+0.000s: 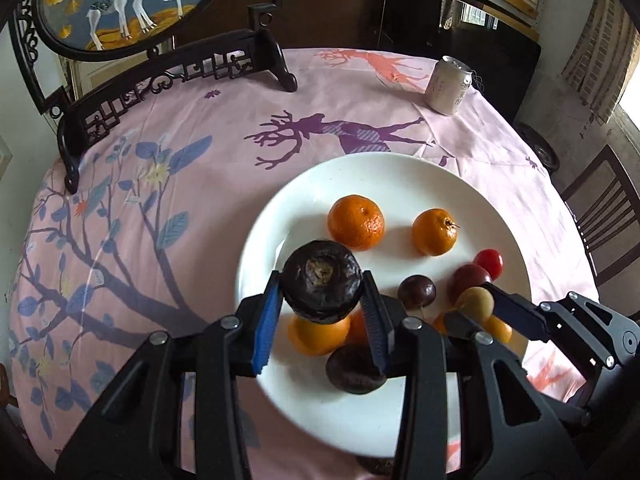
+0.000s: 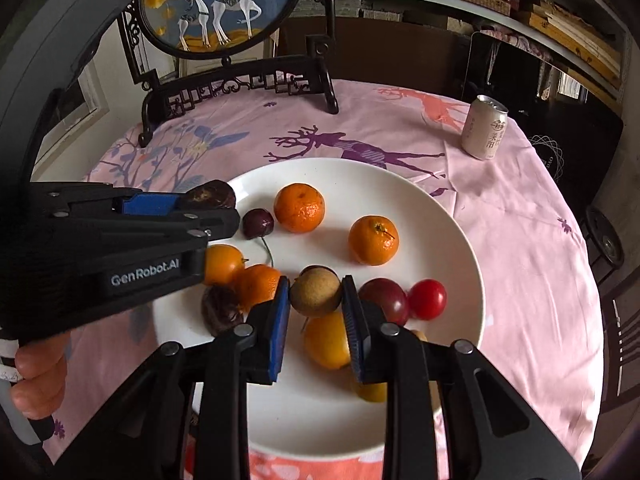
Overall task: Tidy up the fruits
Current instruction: 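Carry both fruits onto the white plate and open both tools, then grasp the red tomato with the right tool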
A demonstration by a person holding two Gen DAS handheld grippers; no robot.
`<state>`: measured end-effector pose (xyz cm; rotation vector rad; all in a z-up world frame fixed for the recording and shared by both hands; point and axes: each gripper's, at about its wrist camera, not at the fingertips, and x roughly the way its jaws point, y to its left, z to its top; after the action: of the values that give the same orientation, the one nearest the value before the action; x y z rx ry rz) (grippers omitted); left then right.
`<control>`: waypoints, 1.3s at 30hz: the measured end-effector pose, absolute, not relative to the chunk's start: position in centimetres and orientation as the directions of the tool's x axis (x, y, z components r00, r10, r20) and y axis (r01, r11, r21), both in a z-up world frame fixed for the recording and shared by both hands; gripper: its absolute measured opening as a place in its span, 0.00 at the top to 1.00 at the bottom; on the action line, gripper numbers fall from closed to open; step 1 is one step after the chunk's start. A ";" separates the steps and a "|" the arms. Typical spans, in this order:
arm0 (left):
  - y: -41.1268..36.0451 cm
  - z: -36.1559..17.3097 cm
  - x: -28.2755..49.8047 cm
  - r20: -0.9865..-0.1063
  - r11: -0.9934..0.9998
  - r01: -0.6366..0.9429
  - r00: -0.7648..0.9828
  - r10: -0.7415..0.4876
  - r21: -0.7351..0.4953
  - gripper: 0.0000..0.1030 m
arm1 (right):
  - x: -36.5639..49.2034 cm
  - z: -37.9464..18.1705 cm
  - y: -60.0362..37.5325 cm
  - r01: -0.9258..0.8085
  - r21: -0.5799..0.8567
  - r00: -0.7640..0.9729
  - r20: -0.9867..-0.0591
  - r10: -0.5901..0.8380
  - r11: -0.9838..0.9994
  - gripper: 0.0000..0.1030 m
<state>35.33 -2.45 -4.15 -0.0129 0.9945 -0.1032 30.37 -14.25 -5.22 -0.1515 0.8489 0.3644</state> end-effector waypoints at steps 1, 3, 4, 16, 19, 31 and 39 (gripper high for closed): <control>-2.7 -4.6 35.9 -0.841 0.995 0.083 0.532 -0.097 -0.062 0.61 | 30.9 -5.6 -14.2 -0.372 0.011 0.599 -0.761 0.250 0.928 0.74; -3.2 -5.2 36.6 -0.846 0.994 0.086 0.524 -0.098 -0.062 0.61 | 31.8 -6.1 -14.2 -0.369 0.019 0.590 -0.768 0.250 0.929 0.74; -3.3 -5.5 36.9 -0.848 0.995 0.082 0.522 -0.095 -0.061 0.61 | 32.0 -6.2 -14.2 -0.368 0.022 0.587 -0.770 0.250 0.930 0.73; -0.7 -1.1 29.7 -0.766 0.998 0.046 0.639 -0.069 -0.051 0.31 | 23.8 -3.6 -16.1 -0.389 0.031 0.596 -0.754 0.277 0.921 0.45; 0.1 -1.1 25.6 -0.738 0.998 0.020 0.672 -0.057 -0.059 0.29 | 20.0 -3.7 -16.6 -0.392 0.054 0.597 -0.745 0.298 0.918 0.45; 4.9 -5.6 15.8 -0.770 0.989 -0.096 0.637 -0.028 -0.115 0.25 | 15.4 -6.5 -15.6 -0.368 0.110 0.532 -0.789 0.307 0.923 0.45; 6.2 -5.5 14.2 -0.763 0.986 -0.105 0.646 -0.029 -0.127 0.25 | 16.4 -9.8 -11.9 -0.413 0.096 0.450 -0.843 0.295 0.906 0.45</control>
<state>14.16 6.24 -5.53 -0.1649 0.8681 0.0430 16.40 -11.91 -9.82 -0.1297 1.0144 0.4390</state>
